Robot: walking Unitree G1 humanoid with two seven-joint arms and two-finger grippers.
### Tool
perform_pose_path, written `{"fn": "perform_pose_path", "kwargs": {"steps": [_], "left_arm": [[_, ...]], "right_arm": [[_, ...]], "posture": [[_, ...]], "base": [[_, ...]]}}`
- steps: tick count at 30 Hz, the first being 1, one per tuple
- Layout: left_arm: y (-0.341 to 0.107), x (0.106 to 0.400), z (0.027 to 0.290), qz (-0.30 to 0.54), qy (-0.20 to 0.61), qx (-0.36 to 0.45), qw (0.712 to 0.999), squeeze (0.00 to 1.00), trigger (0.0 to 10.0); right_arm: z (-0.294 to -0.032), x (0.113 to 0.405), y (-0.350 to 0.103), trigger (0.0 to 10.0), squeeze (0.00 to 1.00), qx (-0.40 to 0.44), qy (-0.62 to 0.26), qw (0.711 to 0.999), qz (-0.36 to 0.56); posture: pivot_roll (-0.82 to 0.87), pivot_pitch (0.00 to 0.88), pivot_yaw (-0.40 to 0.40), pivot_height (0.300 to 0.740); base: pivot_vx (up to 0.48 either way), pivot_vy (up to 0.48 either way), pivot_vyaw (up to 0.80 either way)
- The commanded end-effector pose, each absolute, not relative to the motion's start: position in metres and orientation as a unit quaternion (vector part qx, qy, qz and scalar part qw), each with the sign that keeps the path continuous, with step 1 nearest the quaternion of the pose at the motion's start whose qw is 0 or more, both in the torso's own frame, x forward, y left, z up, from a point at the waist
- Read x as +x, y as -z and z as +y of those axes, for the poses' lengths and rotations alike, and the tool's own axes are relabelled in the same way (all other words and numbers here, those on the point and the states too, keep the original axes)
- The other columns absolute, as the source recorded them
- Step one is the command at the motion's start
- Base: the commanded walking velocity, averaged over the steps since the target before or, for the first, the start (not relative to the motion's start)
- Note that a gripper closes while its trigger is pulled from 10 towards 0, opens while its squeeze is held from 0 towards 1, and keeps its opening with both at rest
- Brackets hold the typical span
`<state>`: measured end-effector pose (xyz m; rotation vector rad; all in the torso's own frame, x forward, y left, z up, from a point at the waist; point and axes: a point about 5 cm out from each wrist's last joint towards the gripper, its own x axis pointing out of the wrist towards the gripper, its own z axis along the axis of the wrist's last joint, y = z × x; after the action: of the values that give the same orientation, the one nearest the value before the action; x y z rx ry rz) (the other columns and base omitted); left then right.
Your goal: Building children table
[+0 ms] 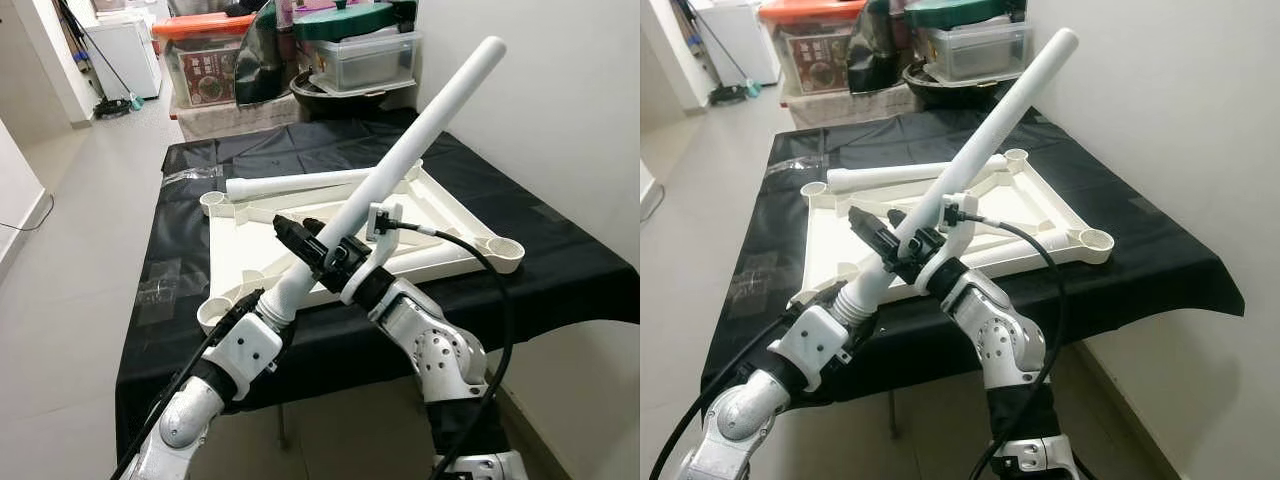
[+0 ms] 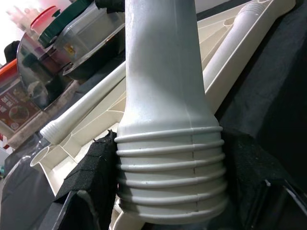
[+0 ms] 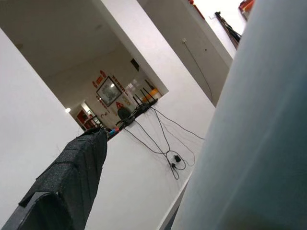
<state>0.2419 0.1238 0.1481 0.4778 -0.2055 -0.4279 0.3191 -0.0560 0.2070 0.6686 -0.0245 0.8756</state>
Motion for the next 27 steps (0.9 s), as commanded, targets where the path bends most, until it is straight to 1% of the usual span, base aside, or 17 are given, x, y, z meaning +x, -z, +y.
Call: {"fn": "perform_pose_path", "kwargs": {"steps": [1,8,13,27], "left_arm": [[-0.147,0.237,0.121,-0.105,0.232,0.249,0.935,0.00,10.0],[-0.142,0.233,0.122,-0.100,0.244,0.265,0.928,0.00,10.0],[-0.140,0.232,0.123,-0.096,0.249,0.269,0.926,0.00,10.0],[-0.141,0.235,0.106,-0.109,0.268,0.262,0.921,0.00,10.0]], "right_arm": [[-0.050,0.319,-0.206,10.0,0.00,0.322,-0.428,0.845,-0.003],[-0.051,0.320,-0.202,10.0,0.00,0.323,-0.424,0.846,0.006],[-0.050,0.319,-0.198,10.0,0.00,0.326,-0.429,0.842,0.017],[-0.044,0.316,-0.196,10.0,0.00,0.338,-0.419,0.843,0.021]], "posture": [[-0.09,0.000,0.021,0.740],[-0.09,0.000,0.018,0.740],[-0.09,0.000,0.018,0.740],[-0.09,0.000,0.026,0.740]], "base": [[0.000,0.000,0.00],[0.000,0.000,0.00],[0.000,0.000,0.00],[0.000,0.000,0.00]]}}
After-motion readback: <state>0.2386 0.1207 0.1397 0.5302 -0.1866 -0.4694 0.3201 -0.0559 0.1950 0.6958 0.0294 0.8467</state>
